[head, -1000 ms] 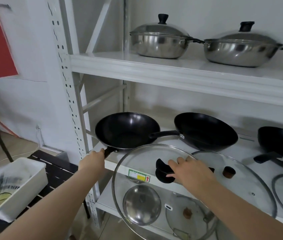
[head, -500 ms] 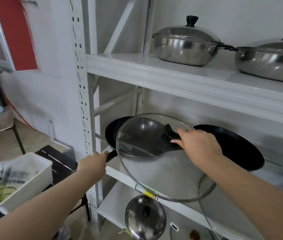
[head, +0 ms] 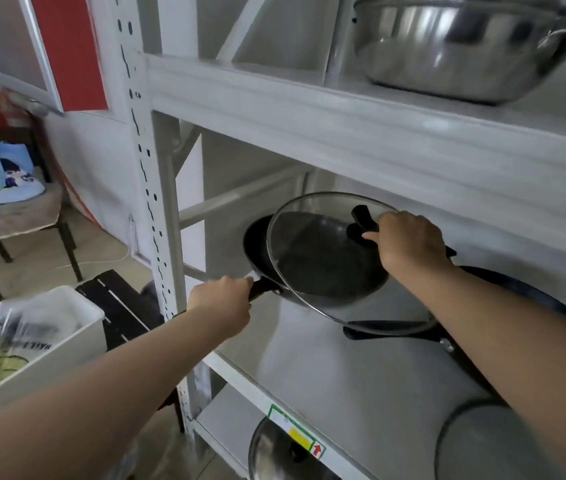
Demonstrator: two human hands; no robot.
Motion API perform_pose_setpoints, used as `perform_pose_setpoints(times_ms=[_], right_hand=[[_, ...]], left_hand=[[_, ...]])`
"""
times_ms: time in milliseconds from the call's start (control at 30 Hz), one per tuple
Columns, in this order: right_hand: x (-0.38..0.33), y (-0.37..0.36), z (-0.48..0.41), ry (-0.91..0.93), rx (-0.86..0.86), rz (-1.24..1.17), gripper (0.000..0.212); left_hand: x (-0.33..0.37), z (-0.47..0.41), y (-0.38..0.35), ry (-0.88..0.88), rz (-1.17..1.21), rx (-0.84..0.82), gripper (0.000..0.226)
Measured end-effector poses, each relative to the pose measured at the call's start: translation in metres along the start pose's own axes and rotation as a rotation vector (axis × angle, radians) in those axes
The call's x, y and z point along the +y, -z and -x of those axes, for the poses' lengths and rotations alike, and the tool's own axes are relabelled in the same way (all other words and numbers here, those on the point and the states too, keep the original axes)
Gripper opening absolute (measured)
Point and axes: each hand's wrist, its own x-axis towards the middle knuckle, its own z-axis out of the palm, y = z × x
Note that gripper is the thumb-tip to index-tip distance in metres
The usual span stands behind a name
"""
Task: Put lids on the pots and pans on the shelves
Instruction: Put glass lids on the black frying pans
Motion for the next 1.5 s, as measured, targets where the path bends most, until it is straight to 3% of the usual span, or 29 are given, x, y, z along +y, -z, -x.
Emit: perform_pose_setpoints(times_ms=[133,267,433,633,733,833,967,1500], right_hand=[[0.002,-0.02,-0.023,-0.045,-0.003,-0.103,0.029],[0.0,-0.039,-0.044,-0.02,0.003,-0.147,0.017],[-0.01,-0.064,-0.066,-0.083,-0.054,-0.313,0.029],[-0.02,-0.089,-0.083,-0.166,-0.183,-0.388,0.044],[-0.023,-0.097,-0.089,-0.177,-0.184,-0.371,0.039],[-0.026,-0.098,-0.095,-0.187,-0.172,-0.366,0.034],[-0.029,-0.097,-0.098,-0.172,-0.169,-0.371,0.037],[-0.044,-0.11,-0.108,-0.09,-0.125,-0.28,0.019]], left_hand=[[0.013,-0.023,0.009,0.013,-0.027,-0.04,0.021],[0.029,-0.04,0.008,0.043,-0.066,-0.211,0.019],[0.042,-0.046,-0.004,0.046,-0.069,-0.37,0.017],[0.053,-0.049,0.004,0.069,-0.074,-0.386,0.009],[0.056,-0.052,0.007,0.066,-0.069,-0.432,0.025],[0.057,-0.057,0.009,0.055,-0.112,-0.489,0.007],[0.06,-0.064,0.009,0.031,-0.152,-0.531,0.018],[0.053,-0.073,0.004,0.026,-0.18,-0.542,0.019]])
